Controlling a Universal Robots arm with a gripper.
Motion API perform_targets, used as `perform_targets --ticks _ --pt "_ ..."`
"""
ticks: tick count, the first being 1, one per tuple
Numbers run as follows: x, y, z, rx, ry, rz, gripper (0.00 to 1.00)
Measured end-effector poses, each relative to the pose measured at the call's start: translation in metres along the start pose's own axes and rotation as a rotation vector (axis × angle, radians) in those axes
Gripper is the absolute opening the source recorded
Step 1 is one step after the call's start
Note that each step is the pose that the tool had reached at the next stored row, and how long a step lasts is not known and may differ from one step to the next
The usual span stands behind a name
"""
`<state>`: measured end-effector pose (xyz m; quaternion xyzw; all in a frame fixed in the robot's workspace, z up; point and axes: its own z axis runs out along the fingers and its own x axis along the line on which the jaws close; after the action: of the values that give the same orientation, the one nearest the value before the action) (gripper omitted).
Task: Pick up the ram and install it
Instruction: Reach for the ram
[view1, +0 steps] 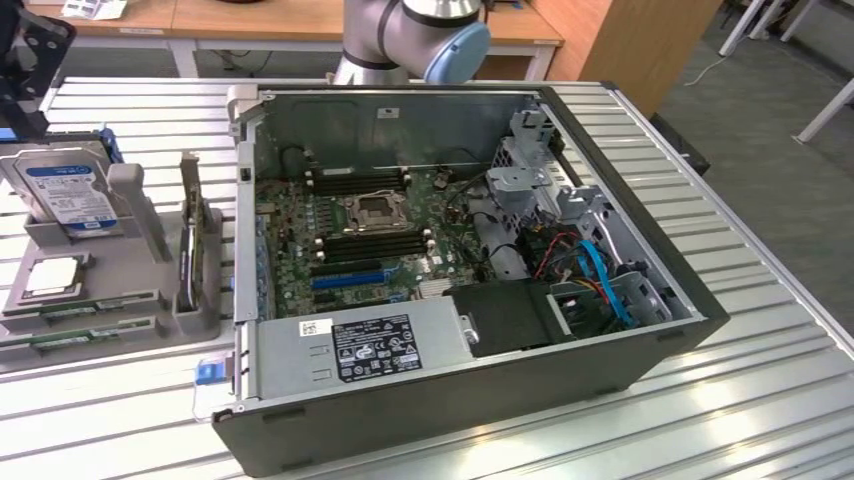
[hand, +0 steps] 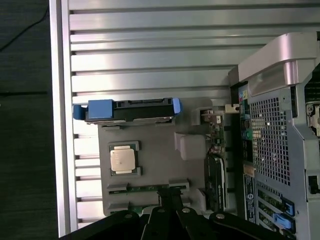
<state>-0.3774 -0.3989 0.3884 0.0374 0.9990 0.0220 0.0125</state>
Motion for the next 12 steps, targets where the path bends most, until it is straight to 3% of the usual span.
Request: perform_targets --ticks 6,12 --pt "0.0094 -0.0007 0.0003 0.0000 0.0000 0.000 0.10" --pt "0.0103 -0.0008 0.0002 0.0001 0.0001 0.000 0.10"
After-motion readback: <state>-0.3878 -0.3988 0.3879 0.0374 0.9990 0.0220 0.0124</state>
